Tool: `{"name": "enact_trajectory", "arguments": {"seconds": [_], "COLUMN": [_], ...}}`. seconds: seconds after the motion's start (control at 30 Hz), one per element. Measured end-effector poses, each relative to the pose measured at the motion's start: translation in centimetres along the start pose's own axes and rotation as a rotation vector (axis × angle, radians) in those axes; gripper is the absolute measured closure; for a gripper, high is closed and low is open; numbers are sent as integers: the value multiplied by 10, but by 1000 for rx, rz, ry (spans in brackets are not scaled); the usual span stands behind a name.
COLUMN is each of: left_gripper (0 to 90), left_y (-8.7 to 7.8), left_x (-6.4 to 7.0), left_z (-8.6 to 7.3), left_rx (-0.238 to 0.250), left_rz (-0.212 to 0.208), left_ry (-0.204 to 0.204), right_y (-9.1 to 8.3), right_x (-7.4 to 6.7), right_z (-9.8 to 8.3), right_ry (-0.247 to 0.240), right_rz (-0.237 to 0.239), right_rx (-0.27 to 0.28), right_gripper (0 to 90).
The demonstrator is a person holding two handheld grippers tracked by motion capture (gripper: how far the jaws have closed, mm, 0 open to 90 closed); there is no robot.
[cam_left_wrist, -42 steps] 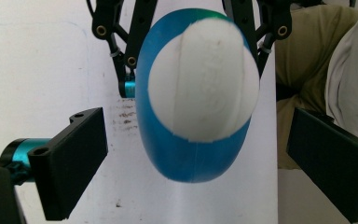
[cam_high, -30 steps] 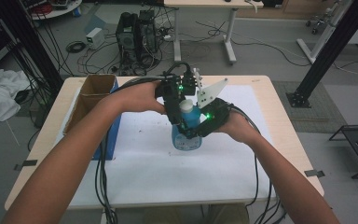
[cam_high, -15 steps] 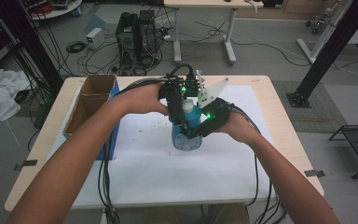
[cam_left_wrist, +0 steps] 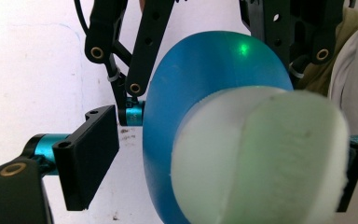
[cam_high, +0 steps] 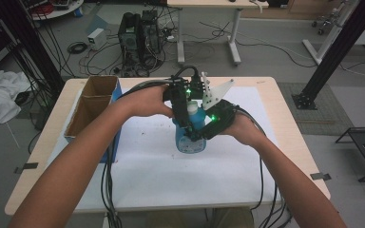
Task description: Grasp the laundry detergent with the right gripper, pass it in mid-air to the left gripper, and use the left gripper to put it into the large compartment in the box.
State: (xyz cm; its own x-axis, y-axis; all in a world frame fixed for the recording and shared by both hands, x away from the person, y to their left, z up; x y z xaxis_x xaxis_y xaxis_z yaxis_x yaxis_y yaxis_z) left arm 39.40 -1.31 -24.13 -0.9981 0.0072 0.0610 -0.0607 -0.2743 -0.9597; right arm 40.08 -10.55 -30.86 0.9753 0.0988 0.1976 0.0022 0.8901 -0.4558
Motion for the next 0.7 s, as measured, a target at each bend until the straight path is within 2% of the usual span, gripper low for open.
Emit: {"name": "enact_trajectory", "arguments": {"seconds": [0.1,0.13,0.27,0.3,0.33,0.37,0.4,0.43,0.47,0.53,0.57,0.6,0.63,0.7], "left_gripper": [178,181,181,182,182,186,223,234,234,234,234,234,234,244], "left_y": [0,-1,-1,-1,-1,0,-1,-1,-2,-1,-1,-1,0,-1], "left_x": [0,0,0,0,0,1,1,1,0,0,0,0,1,1], "left_z": [0,0,0,0,0,0,0,0,-1,0,0,0,0,0], "left_rx": [-2,-4,-5,-5,-5,13,5,8,-8,-6,-7,-6,1,-11], "left_rz": [-9,-9,-7,-6,-3,-3,-8,-6,-8,-9,-9,-8,-7,-12], "left_ry": [9,15,15,15,16,-1,13,13,29,24,25,23,15,28], "right_y": [-1,3,2,4,-8,-9,-10,-7,-7,-7,-8,-9,-8,-8], "right_x": [-2,3,2,4,-11,-11,-14,-9,-10,-10,-10,-12,-11,-13], "right_z": [0,1,1,1,-3,-4,-4,-4,-3,-3,-3,-3,-3,-3], "right_ry": [24,-49,-30,-58,146,149,185,111,129,119,123,147,133,154], "right_rz": [-4,-7,-7,-5,1,0,5,5,5,4,6,8,3,4], "right_rx": [-17,35,11,30,-133,-136,-159,-114,-119,-111,-117,-131,-127,-137], "right_gripper": [436,436,436,435,435,435,436,436,435,436,435,436,435,435]}}
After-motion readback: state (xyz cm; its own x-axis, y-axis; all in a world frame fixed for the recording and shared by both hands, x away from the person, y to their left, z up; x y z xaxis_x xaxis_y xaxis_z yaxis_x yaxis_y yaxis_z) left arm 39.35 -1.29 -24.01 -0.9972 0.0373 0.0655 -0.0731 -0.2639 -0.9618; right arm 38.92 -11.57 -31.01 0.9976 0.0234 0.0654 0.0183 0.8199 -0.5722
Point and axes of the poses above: each handheld gripper's, and its own axes: y roughly forward along the jaws, z roughly out of its top, x roughly to its right, the point moved 3 cm from there along y, roughly forward along the jaws, and after that the axes turned 3 degrees about -z, right-handed, at the moved point
